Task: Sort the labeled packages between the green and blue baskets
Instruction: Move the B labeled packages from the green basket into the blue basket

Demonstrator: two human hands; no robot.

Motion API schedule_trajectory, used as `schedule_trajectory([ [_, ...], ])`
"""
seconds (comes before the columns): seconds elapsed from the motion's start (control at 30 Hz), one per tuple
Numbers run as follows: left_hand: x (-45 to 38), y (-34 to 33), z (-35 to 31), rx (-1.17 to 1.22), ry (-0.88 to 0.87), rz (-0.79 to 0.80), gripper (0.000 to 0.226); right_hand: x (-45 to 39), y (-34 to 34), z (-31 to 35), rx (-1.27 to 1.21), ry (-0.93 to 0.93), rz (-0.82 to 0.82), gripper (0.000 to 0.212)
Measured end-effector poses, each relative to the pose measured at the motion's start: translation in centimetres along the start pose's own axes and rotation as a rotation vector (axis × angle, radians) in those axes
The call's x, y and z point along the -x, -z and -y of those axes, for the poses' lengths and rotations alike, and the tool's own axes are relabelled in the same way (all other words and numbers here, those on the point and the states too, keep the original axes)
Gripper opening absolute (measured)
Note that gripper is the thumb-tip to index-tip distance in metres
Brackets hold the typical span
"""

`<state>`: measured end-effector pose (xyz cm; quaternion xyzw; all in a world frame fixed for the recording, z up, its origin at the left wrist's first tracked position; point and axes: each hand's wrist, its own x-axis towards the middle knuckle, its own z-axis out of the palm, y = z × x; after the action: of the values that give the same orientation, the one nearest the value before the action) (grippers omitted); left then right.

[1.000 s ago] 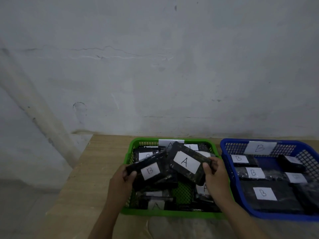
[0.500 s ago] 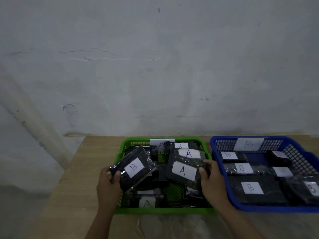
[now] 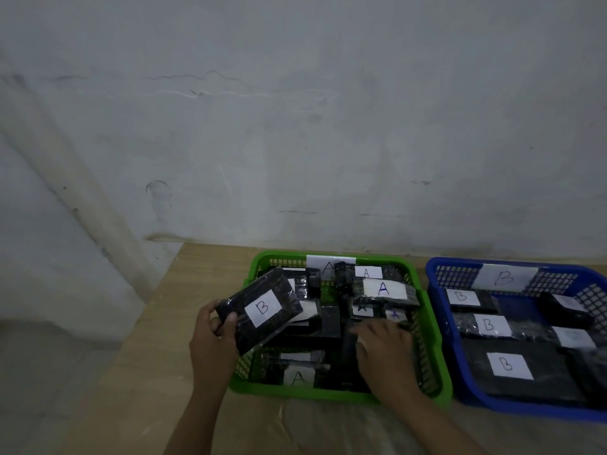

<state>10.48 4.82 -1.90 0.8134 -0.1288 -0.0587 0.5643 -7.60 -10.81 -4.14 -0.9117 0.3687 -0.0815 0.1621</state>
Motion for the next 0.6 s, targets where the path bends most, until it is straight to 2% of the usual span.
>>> schedule_trajectory([
  [0.07,-0.3,0.1,0.1,0.021,0.003,-0.007,0.025,-0.5,-0.9,1.6,-0.105,0.107,0.087,0.029],
  [0.17,-0.7,0.3,0.3,0.024,-0.005,-0.007,0.025,-1.4,-2.0,3.6,-0.206,0.154,0.163,0.027],
  [0.3,-1.1,0.8,0.6,0.015,-0.035,0.016,0.024,-2.2,-3.0,4.8,-0.144,0.15,0.234,0.028],
  [0.4,-1.6,1.0,0.7,-0.006,-0.063,0.004,0.023,-2.1,-3.2,4.9,-0.033,0.159,0.375,0.028],
  [0.6,-2.1,0.3,0.8,0.01,-0.05,0.059,0.022,-1.6,-2.0,4.2,-0.159,0.195,0.567,0.024],
])
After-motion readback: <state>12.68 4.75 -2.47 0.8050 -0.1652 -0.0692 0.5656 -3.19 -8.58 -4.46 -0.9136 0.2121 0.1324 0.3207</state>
